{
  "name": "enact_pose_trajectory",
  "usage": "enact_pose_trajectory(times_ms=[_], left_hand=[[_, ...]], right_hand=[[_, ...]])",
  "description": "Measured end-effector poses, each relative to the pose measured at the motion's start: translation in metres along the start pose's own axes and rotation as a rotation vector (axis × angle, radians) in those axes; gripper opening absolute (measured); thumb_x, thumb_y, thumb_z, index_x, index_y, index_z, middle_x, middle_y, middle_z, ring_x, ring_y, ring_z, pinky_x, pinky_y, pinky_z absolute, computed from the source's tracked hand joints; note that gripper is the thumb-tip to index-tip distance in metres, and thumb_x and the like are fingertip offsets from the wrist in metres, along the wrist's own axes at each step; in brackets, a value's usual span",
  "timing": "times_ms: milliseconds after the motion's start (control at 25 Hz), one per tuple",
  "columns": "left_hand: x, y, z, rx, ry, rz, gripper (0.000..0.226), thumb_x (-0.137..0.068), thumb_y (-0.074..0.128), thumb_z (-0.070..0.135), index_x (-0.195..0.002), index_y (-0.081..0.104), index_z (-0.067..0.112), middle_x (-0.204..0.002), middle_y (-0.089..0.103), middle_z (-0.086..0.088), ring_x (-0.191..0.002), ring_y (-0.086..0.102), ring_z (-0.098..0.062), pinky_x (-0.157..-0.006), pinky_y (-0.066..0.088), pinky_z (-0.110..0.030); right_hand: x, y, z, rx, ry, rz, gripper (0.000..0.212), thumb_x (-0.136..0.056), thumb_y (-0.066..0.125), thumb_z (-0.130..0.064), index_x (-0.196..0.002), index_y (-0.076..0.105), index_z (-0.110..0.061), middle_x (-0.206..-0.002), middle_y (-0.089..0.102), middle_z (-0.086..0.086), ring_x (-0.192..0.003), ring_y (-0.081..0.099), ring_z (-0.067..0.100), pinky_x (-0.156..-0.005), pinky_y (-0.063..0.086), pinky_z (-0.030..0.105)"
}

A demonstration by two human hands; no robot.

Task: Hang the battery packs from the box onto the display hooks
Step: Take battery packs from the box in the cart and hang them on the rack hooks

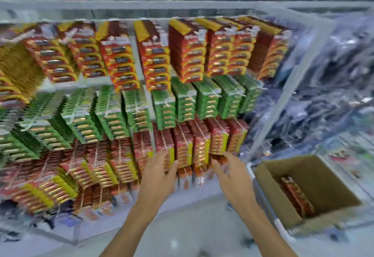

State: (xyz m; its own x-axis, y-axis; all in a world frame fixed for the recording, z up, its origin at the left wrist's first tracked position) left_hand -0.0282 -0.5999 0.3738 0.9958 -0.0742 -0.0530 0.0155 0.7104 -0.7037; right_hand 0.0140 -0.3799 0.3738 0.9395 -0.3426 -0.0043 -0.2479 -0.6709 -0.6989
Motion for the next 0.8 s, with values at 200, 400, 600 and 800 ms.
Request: enact_pose_trajectory(times_ms=[200,400,600,800], left_hand=[[0.022,0.074,0.055,0.014,0.169,-0.160,0.042,-0.101,0.063,0.034,-0.137,0.061,0.012,-0.139,0.062,-0.004,-0.131,0.055,-0.026,-0.107,0.040,-0.033],[0.037,0.156,0.114,0.048,0.247,-0.324,0.048,-0.102,0.060,0.037,-0.144,0.056,0.012,-0.147,0.058,-0.004,-0.137,0.052,-0.025,-0.114,0.040,-0.040],[0.062,0.245,0.179,0.060,0.284,-0.460,0.052,-0.104,0.056,0.040,-0.149,0.050,0.015,-0.155,0.049,0.000,-0.144,0.042,-0.021,-0.117,0.031,-0.034],[0.080,0.324,0.215,-0.021,0.209,-0.542,0.051,-0.104,0.055,0.042,-0.147,0.052,0.015,-0.151,0.052,-0.001,-0.142,0.044,-0.021,-0.114,0.032,-0.032]], right_hand=[[0.046,-0.055,0.070,0.023,0.140,0.119,0.049,-0.102,0.055,-0.048,-0.143,0.055,-0.021,-0.139,0.061,-0.001,-0.131,0.051,0.022,-0.105,0.043,0.039],[0.072,-0.115,0.151,0.050,0.307,0.209,0.055,-0.103,0.052,-0.049,-0.146,0.052,-0.015,-0.144,0.057,0.004,-0.137,0.049,0.024,-0.108,0.042,0.040],[0.083,-0.165,0.238,0.013,0.439,0.235,0.055,-0.104,0.053,-0.044,-0.152,0.045,-0.018,-0.154,0.050,0.001,-0.143,0.043,0.023,-0.113,0.038,0.041],[0.071,-0.195,0.312,0.001,0.493,0.141,0.049,-0.104,0.052,-0.044,-0.149,0.048,-0.024,-0.146,0.055,0.003,-0.130,0.052,0.022,-0.099,0.043,0.038]])
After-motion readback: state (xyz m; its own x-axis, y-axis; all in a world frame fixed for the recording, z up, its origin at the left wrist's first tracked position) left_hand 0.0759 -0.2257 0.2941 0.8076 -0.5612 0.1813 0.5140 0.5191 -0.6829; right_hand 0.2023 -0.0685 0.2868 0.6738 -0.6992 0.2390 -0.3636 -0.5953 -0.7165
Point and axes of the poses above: each hand's wrist, its own x-axis away from the middle knuckle, its own y-axis out of the palm, z = x × y, the point moved 2 cm from there along -x, towards the middle knuckle
